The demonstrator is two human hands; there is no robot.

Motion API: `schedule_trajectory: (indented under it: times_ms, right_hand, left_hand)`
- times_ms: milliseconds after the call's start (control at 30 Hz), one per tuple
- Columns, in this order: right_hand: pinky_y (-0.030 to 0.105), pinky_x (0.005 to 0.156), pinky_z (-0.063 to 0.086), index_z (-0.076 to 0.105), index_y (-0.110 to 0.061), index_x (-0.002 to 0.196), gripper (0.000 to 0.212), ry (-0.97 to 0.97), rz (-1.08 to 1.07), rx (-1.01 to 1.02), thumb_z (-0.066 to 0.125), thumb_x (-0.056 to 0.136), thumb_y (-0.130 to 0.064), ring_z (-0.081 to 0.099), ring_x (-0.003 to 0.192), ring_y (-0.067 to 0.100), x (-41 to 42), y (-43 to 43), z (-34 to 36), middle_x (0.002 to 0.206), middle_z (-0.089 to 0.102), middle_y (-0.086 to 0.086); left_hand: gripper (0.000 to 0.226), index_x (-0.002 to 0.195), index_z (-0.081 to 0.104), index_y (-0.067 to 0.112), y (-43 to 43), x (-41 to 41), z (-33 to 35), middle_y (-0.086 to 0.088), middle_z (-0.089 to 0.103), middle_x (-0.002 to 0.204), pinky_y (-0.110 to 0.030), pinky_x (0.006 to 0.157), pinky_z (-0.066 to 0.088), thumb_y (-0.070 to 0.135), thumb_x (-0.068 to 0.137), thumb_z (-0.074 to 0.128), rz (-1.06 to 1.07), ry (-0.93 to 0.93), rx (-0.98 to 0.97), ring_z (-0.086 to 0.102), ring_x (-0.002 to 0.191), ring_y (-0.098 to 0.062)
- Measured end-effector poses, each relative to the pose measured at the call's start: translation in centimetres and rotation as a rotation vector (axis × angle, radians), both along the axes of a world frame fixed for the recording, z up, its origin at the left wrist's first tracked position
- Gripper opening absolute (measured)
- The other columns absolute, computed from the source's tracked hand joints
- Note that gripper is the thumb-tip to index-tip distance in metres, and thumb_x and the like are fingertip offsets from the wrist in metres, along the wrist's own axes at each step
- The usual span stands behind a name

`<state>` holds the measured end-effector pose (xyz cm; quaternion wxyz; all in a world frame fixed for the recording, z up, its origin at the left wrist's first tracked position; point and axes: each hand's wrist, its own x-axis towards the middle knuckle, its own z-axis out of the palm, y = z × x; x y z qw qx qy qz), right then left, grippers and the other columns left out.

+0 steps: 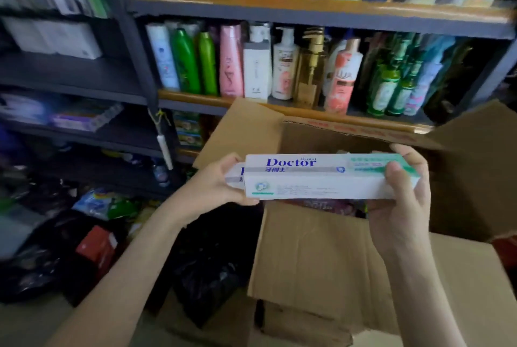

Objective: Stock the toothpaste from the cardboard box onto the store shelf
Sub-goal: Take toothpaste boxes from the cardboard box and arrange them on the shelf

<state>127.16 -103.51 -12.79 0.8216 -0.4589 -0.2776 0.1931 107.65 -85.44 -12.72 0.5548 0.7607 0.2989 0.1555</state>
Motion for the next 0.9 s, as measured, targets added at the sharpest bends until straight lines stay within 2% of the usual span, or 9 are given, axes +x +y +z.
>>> schedule_trajectory:
  times_ms: [100,300,433,500,567,633,733,833,900]
  right_hand:
    - [0.032,0.065,0.052,0.057,-0.028,0.113,0.025,0.031,0.009,-0.078,0.058,0.088,-0.029,0.059,0.089,0.017,-3.3,2.7,0.1,0.102,0.059,0.000]
    - [0.031,0.062,0.052,0.060,-0.034,0.103,0.019,-0.229,0.007,-0.306,0.058,0.088,-0.047,0.060,0.078,0.000,-8.9,7.7,-0.1,0.083,0.062,-0.026]
    - [0.006,0.069,0.039,0.059,-0.037,0.087,0.021,-0.363,-0.092,-0.333,0.051,0.081,-0.055,0.054,0.082,-0.013,-13.8,11.8,-0.9,0.089,0.061,-0.020]
    - [0.009,0.077,0.040,0.063,-0.037,0.093,0.027,-0.382,-0.025,-0.347,0.050,0.081,-0.057,0.055,0.090,-0.008,-16.6,14.4,-1.4,0.100,0.063,-0.014]
    - [0.020,0.080,0.045,0.065,-0.035,0.102,0.031,-0.327,0.111,-0.347,0.052,0.084,-0.057,0.058,0.094,0.003,-20.0,17.7,-1.8,0.106,0.063,-0.007]
    - [0.020,0.066,0.050,0.065,-0.029,0.107,0.027,-0.207,0.255,-0.321,0.055,0.091,-0.048,0.062,0.083,0.006,-23.7,21.0,-2.2,0.097,0.066,-0.007]
    - [0.029,0.053,0.050,0.063,-0.021,0.109,0.023,-0.032,0.446,-0.307,0.050,0.096,-0.035,0.064,0.068,0.009,-29.1,25.3,-3.2,0.081,0.068,-0.008]
    - [0.041,0.066,0.044,0.063,-0.024,0.105,0.018,0.059,0.562,-0.335,0.058,0.092,-0.034,0.063,0.076,0.024,-33.7,29.4,-4.6,0.090,0.067,0.000]
    - [0.037,0.067,0.045,0.064,-0.025,0.096,0.019,0.117,0.549,-0.359,0.057,0.080,-0.035,0.061,0.080,0.025,-36.3,32.1,-5.2,0.097,0.063,0.006]
  left_hand:
    - [0.063,0.122,0.060,0.030,0.5,-3.5,0.7,0.012,0.070,0.114,-0.039,0.090,0.055,-0.001,0.072,0.081,0.050,-0.029,-0.074,0.065,0.107,-0.009]
    - [0.051,0.116,0.065,0.037,2.9,-10.7,-0.6,-0.004,0.071,0.113,-0.045,0.078,0.051,0.013,0.074,0.081,0.065,-0.030,-0.142,0.065,0.094,-0.036]
    - [0.053,0.121,0.059,0.034,4.8,-16.5,-1.2,0.006,0.068,0.121,-0.046,0.095,0.052,0.018,0.075,0.081,0.093,-0.055,-0.171,0.064,0.112,-0.022]
    - [0.053,0.119,0.058,0.037,6.4,-20.3,-1.3,0.012,0.068,0.118,-0.040,0.086,0.056,0.032,0.072,0.080,0.154,-0.047,-0.169,0.065,0.107,-0.015]
    - [0.052,0.119,0.056,0.038,8.4,-24.7,-1.4,0.017,0.068,0.116,-0.027,0.078,0.055,0.038,0.074,0.081,0.214,-0.054,-0.174,0.066,0.104,-0.009]
    - [0.054,0.119,0.058,0.035,10.5,-28.9,-1.2,0.016,0.067,0.118,-0.020,0.080,0.053,0.043,0.071,0.081,0.269,-0.046,-0.183,0.064,0.107,-0.005]
    - [0.031,0.111,0.059,0.033,14.0,-34.3,-1.1,0.023,0.070,0.103,-0.013,0.066,0.051,0.019,0.085,0.069,0.334,-0.036,-0.176,0.067,0.091,0.003]
    - [0.030,0.108,0.058,0.030,17.5,-38.7,-1.5,0.026,0.071,0.092,-0.013,0.058,0.050,0.009,0.088,0.064,0.381,-0.028,-0.162,0.068,0.082,0.003]
    - [0.033,0.107,0.055,0.030,19.5,-41.0,-1.9,0.026,0.072,0.088,-0.013,0.057,0.050,0.006,0.087,0.065,0.422,-0.049,-0.162,0.068,0.078,0.004]
